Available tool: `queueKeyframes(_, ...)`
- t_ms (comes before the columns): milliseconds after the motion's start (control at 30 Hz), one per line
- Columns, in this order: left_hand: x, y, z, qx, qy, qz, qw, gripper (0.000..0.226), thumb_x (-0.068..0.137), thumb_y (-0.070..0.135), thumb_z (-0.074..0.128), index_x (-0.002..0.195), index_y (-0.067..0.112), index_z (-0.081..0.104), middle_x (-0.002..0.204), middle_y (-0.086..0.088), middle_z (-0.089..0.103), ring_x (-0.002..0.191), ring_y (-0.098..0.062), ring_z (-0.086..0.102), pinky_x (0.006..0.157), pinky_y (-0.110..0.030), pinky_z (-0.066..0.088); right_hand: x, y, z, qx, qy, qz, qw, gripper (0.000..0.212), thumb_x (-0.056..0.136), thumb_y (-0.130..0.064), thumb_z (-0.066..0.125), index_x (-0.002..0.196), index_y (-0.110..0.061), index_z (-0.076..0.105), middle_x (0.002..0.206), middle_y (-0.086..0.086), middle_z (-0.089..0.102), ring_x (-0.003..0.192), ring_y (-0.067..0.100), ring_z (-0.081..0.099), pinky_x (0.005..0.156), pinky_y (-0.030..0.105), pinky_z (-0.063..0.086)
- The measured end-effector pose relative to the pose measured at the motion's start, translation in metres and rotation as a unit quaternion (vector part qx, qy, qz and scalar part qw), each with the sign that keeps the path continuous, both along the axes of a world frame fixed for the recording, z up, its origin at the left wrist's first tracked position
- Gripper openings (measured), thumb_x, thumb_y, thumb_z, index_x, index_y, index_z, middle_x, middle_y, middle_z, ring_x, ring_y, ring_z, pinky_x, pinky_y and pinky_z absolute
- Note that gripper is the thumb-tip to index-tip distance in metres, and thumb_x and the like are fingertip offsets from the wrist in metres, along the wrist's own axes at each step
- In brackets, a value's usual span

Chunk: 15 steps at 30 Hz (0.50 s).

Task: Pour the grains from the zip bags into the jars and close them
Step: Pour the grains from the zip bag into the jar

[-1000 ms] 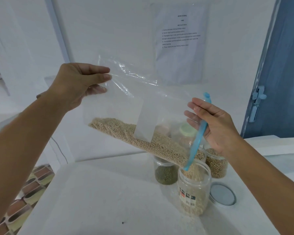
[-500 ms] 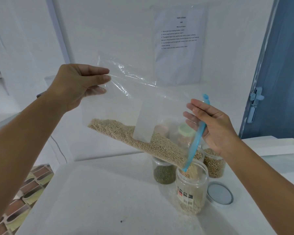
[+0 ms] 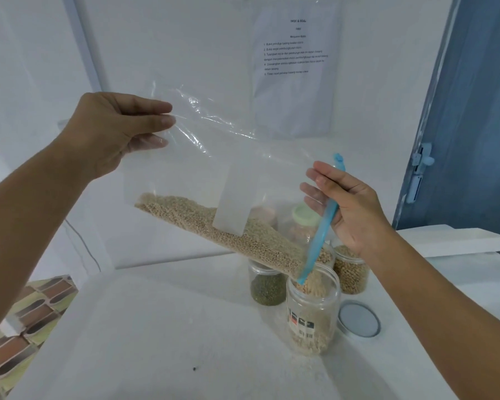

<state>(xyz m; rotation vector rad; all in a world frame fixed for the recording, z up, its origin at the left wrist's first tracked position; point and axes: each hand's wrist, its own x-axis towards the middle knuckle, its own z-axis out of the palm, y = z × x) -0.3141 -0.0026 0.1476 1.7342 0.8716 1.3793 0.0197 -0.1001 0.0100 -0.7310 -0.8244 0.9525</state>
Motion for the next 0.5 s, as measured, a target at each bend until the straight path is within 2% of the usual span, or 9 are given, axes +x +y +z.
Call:
queueKeyframes(133,0.0004,0.0021,0.0020,0.008,0.005,0.000,1.000,0.021,0.075,0.011,0.086,0.096,0.014,0.083,0.099,-0.008,0.080,0.074,-0.020,0.070,0.082,-0.029,0.063,0.0005,0.0003,0.0013,-0.003,0.000,-0.004,1.000,0.030,0.090,-0.006,0.068,0.118,-0.012,0.074,0.117,0.006,0.078,0.106,0.027,0.076,0.094,0.038,0.061)
queueKeyframes(233,0.0018,0.0019,0.0029,0.012,0.010,-0.001,1.000,0.023,0.077,0.010,0.085,0.099,0.014,0.081,0.098,-0.007,0.080,0.069,-0.017,0.070,0.081,-0.027,0.062,0.0010,-0.0002,0.0006,-0.004,0.001,-0.003,1.000,0.029,0.090,-0.006,0.068,0.118,-0.013,0.074,0.117,0.005,0.078,0.106,0.027,0.076,0.094,0.038,0.061)
queueKeyframes(500,0.0015,0.0005,0.0030,0.012,0.011,-0.001,1.000,0.018,0.076,0.010,0.084,0.093,0.015,0.083,0.098,-0.009,0.080,0.063,-0.013,0.070,0.079,-0.026,0.062,-0.0001,-0.0010,-0.0004,-0.007,0.001,-0.005,1.000,0.027,0.094,-0.003,0.066,0.118,-0.012,0.074,0.117,0.006,0.078,0.105,0.027,0.076,0.091,0.036,0.062)
